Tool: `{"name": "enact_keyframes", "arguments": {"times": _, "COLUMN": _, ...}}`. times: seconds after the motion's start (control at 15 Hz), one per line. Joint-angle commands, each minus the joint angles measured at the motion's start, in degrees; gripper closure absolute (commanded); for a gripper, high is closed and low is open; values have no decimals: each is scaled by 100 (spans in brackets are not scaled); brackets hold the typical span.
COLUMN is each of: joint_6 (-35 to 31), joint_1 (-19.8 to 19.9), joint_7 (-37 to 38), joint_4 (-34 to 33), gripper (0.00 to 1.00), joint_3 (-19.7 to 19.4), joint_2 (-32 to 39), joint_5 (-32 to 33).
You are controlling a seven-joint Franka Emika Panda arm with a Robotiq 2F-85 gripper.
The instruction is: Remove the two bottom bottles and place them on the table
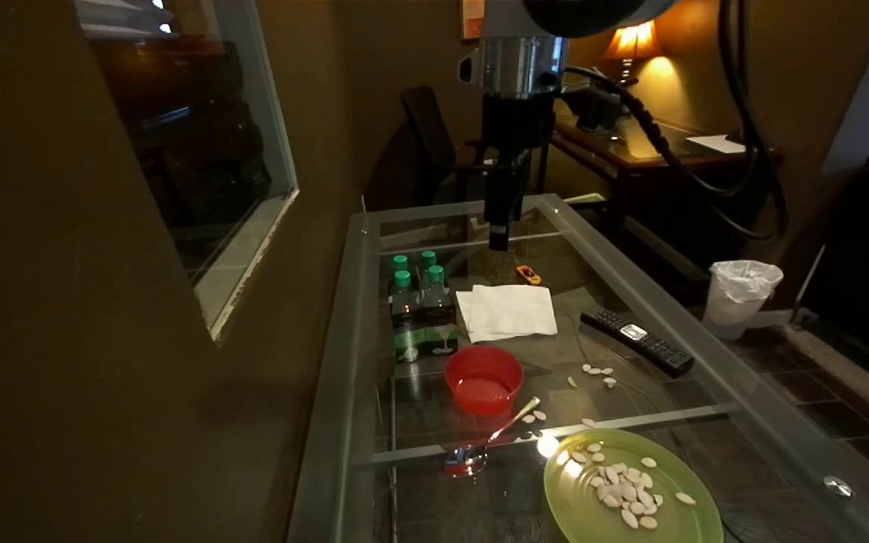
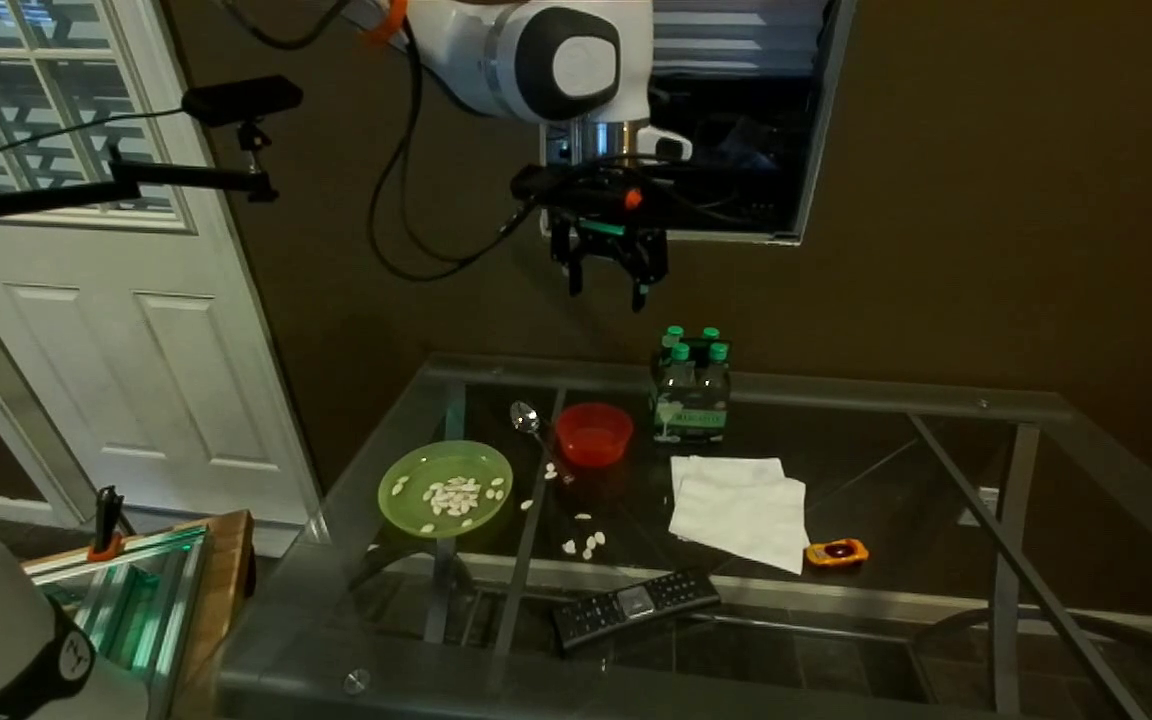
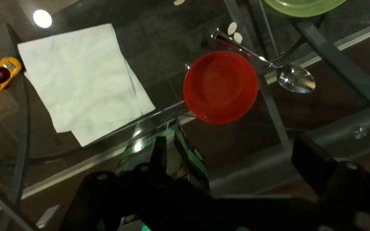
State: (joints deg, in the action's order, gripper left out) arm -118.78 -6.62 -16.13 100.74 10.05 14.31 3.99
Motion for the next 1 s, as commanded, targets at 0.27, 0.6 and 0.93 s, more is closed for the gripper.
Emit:
{"name": "enact_keyframes", "arguments": {"times": 0.27, "joint_6": 20, "joint_1": -37, "joint_7": -103, "joint_4": -484, "gripper": 0, "joint_3": -49, "joint_2": 345, "joint_5": -12}}
{"name": "enact_keyframes", "arguments": {"times": 0.6, "joint_6": -28, "joint_1": -26, "joint_7": 74, "joint_4": -801, "gripper": 0, "joint_3": -95, "joint_2": 644, "joint_5": -60}}
{"name": "enact_keyframes", "arguments": {"times": 0.93, "joint_6": -241, "joint_1": 27, "joint_7": -161, "joint_4": -1165, "gripper": 0, "joint_3": -144, "joint_2": 1064, "joint_5": -31}}
